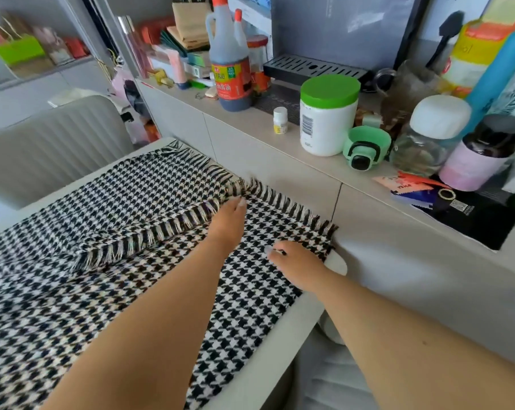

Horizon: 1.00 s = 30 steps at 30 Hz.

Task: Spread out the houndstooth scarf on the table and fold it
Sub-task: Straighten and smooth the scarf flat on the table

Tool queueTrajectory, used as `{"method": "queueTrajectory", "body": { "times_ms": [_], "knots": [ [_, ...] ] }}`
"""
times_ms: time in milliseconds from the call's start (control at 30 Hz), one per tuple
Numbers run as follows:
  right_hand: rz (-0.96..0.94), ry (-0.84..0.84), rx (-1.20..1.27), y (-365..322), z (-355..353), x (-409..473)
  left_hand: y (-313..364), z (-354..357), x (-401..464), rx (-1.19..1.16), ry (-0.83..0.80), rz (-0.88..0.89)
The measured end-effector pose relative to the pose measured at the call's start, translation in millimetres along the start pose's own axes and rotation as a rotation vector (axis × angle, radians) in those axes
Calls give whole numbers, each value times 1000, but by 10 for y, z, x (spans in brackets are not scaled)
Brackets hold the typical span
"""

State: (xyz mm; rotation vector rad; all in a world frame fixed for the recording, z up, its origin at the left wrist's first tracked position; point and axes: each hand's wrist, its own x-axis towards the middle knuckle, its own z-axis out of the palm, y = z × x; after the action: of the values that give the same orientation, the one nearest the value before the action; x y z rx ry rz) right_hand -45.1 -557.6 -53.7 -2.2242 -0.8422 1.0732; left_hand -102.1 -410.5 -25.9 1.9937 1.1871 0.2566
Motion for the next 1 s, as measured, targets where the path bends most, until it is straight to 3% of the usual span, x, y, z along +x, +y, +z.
{"method": "queueTrajectory", "body": {
  "times_ms": [67,233,367,467,800,900,1000],
  "knots": [
    [31,-85,-262,85,52,20,-227,-54,-379,7,-58,48],
    [-24,-30,-492,174,148,-51,-1039,-385,-1104,178,-84,110],
    [7,83,-567,148,330,-145,-1653,-935,-1661,184,-6,-5],
    [-106,144,-646,-138,613,-264,-2177,-1442,-2114,179,79,-147],
    [-411,-91,-401,-1544,2528,-1191,-3488,-2521,-3368,300,357,-378],
    [-433,-243,-402,-1732,2983,-1528,-3733,-2647,-3641,327,348,-388],
    [-416,-333,-390,-1814,3327,-1733,-3890,-2649,-3827,384,222,-381]
  ]
}}
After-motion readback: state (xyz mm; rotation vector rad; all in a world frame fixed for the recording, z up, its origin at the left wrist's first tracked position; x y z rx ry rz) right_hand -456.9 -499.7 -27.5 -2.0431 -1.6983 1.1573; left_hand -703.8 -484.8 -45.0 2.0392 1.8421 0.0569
